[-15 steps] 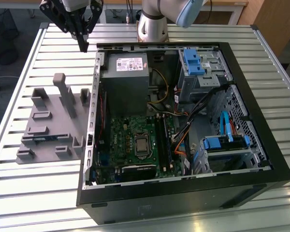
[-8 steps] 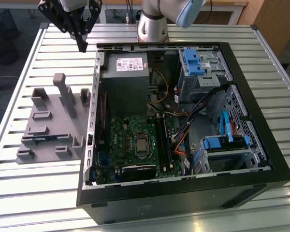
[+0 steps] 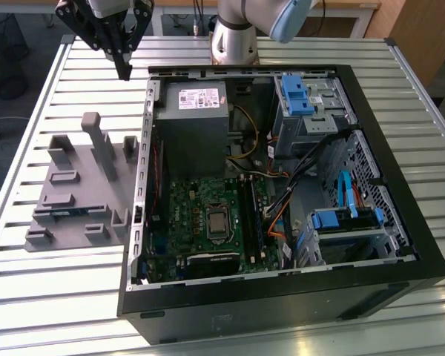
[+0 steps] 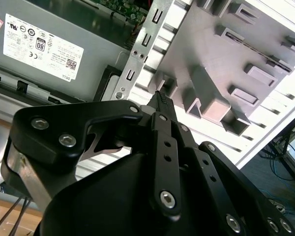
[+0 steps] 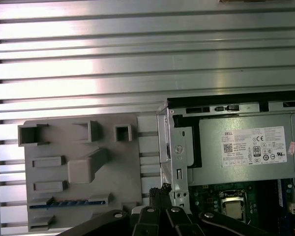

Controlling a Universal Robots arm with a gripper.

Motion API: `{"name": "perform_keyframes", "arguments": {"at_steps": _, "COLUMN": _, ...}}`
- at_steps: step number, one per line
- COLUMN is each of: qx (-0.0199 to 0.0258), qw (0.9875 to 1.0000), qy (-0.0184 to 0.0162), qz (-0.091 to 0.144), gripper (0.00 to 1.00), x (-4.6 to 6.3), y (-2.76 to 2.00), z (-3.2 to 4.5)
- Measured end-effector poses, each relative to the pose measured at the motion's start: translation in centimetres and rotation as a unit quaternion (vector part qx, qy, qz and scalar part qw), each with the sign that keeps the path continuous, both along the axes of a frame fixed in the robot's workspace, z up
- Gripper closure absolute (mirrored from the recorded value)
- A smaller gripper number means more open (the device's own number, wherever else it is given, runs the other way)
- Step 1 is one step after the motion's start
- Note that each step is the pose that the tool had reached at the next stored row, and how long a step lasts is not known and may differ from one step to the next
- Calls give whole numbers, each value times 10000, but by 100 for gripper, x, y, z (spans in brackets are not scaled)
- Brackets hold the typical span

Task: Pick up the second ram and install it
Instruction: 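Pick up the second ram and move it above second insertion slot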

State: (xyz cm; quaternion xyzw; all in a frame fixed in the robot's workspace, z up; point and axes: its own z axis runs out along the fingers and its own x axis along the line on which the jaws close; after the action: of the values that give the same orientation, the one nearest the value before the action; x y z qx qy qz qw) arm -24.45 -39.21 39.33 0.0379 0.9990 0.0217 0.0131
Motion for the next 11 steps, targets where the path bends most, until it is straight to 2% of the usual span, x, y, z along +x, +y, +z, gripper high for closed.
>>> {"name": "perform_keyframes", "arguments": {"at_steps": 11, "qx": 0, "qw": 10000, "qy": 0, "qz": 0, "gripper": 89, "x": -51, "y": 0, "z": 0}}
